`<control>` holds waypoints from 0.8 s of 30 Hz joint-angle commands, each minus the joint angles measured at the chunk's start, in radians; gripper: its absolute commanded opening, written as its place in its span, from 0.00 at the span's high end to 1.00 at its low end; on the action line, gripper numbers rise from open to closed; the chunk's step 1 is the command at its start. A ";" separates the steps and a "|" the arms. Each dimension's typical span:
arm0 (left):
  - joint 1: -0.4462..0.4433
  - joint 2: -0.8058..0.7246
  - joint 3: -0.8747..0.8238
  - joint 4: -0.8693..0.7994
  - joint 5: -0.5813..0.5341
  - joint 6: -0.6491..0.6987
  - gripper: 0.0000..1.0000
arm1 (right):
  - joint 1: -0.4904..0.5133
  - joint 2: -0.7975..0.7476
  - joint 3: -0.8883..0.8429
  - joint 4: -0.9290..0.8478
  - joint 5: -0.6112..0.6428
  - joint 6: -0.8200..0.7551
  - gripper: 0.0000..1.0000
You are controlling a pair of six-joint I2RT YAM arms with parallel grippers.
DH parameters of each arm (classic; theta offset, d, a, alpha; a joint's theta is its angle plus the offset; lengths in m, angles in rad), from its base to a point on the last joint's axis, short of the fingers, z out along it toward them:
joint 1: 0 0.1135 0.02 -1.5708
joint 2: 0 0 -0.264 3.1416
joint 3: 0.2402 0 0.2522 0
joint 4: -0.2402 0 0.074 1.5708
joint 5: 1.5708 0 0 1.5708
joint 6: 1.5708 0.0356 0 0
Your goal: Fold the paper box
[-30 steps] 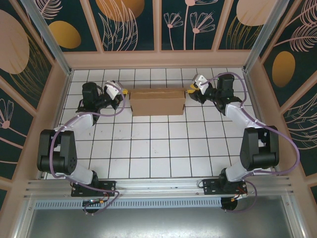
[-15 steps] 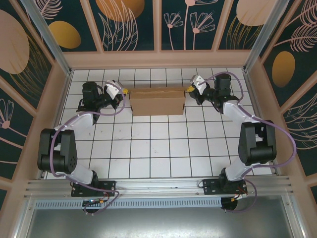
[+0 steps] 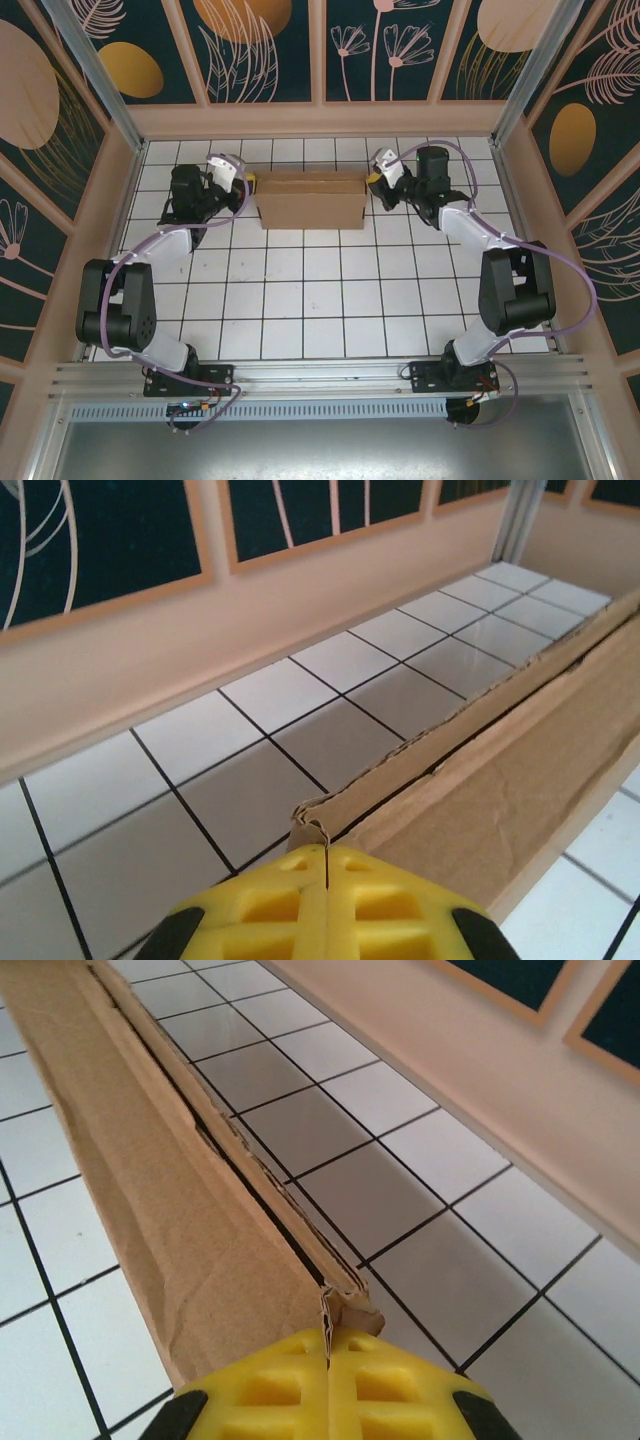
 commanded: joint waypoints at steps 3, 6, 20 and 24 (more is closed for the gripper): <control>-0.045 -0.074 -0.018 0.003 -0.029 -0.250 1.00 | 0.055 -0.018 0.041 -0.009 0.100 0.267 1.00; -0.050 -0.112 -0.030 -0.039 -0.095 -0.328 1.00 | 0.065 -0.008 0.070 -0.049 0.139 0.401 1.00; -0.077 -0.208 -0.090 -0.150 -0.204 -0.464 1.00 | 0.118 -0.006 0.142 -0.175 0.229 0.666 1.00; -0.097 -0.204 -0.092 -0.194 -0.232 -0.482 1.00 | 0.125 -0.020 0.122 -0.170 0.212 0.695 1.00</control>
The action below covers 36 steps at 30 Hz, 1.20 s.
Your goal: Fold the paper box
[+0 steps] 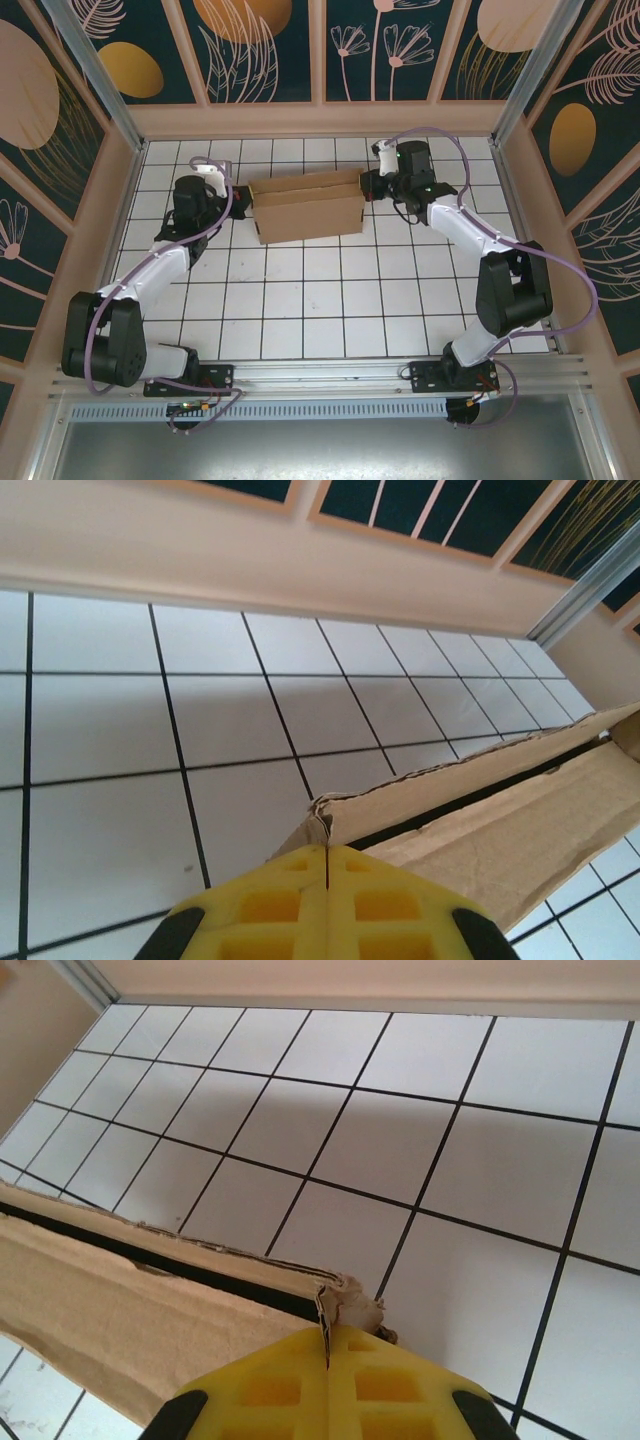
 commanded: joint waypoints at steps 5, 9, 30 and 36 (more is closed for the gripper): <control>-0.022 -0.027 -0.009 -0.069 -0.024 -0.034 1.00 | 0.018 -0.006 0.047 -0.078 -0.001 0.074 1.00; -0.024 -0.028 -0.004 -0.073 -0.020 -0.037 1.00 | 0.020 -0.030 0.009 -0.057 0.028 0.046 1.00; -0.027 -0.041 0.000 -0.110 -0.043 -0.001 1.00 | 0.100 -0.101 -0.118 -0.038 0.233 -0.062 1.00; -0.026 -0.045 -0.004 -0.109 -0.038 -0.005 1.00 | 0.105 -0.104 -0.146 -0.029 0.230 0.015 1.00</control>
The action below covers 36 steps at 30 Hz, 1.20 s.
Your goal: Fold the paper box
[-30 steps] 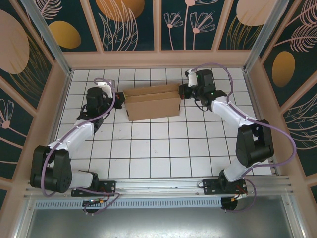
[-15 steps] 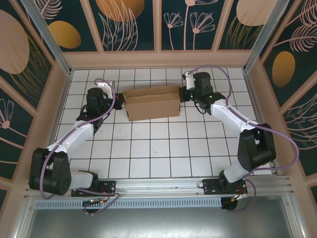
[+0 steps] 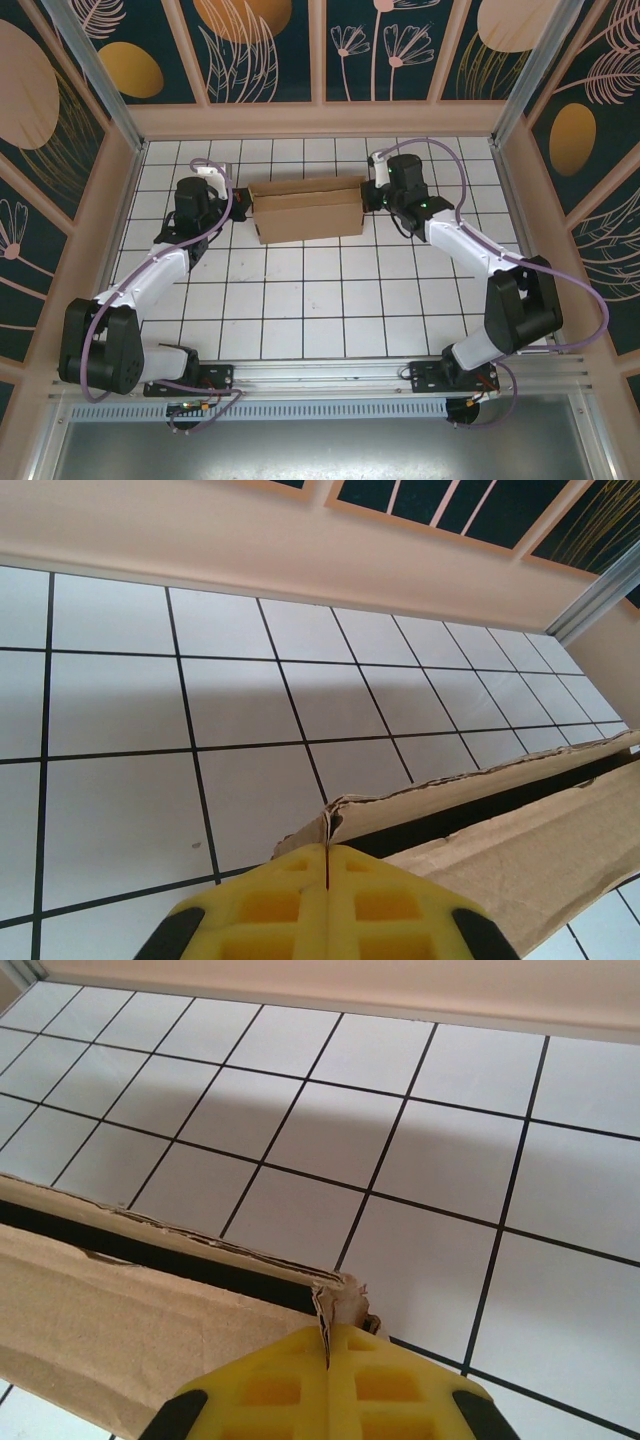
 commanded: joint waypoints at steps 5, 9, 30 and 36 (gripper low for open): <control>-0.009 -0.012 0.005 -0.056 0.010 0.003 1.00 | 0.018 0.010 0.011 -0.083 0.005 0.074 1.00; -0.010 -0.014 0.005 -0.063 0.013 0.008 1.00 | 0.018 0.038 0.063 -0.127 -0.011 0.089 1.00; -0.014 -0.030 -0.026 -0.093 0.007 -0.018 1.00 | 0.029 -0.020 -0.163 -0.020 0.058 0.132 1.00; -0.017 -0.030 -0.020 -0.093 0.014 -0.051 1.00 | 0.034 -0.016 -0.161 -0.023 0.054 0.125 1.00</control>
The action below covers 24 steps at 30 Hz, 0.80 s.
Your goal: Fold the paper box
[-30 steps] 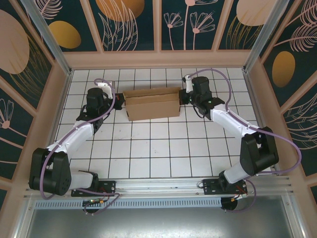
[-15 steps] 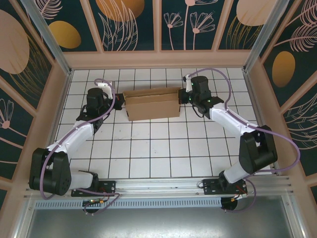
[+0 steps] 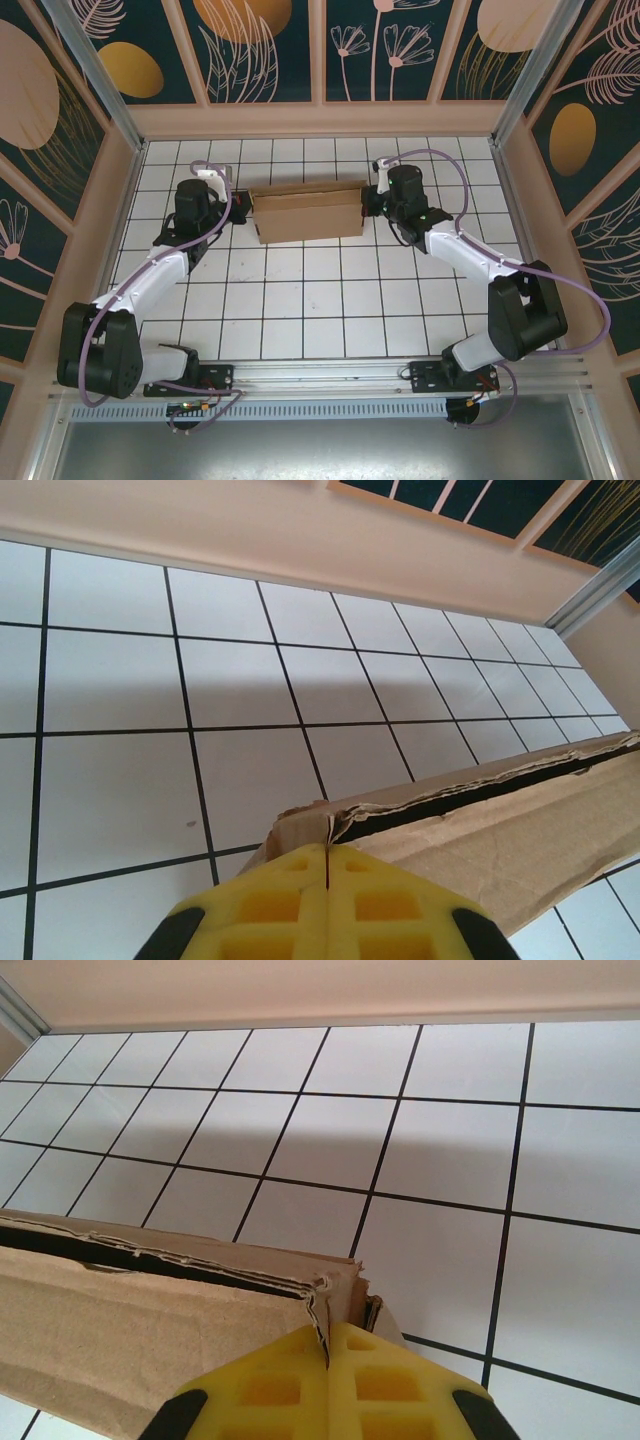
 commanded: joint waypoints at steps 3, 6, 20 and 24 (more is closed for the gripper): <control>-0.017 0.002 0.023 -0.070 0.011 -0.057 1.00 | 0.018 0.024 -0.045 -0.148 0.011 0.014 1.00; -0.028 0.026 0.056 -0.089 0.007 -0.097 1.00 | 0.023 0.031 -0.037 -0.151 0.011 0.019 1.00; -0.060 0.052 0.055 -0.141 -0.032 -0.108 1.00 | 0.034 0.034 -0.025 -0.167 0.022 0.010 1.00; -0.060 0.040 0.048 -0.164 -0.066 -0.060 1.00 | 0.034 0.035 -0.023 -0.172 0.029 -0.001 1.00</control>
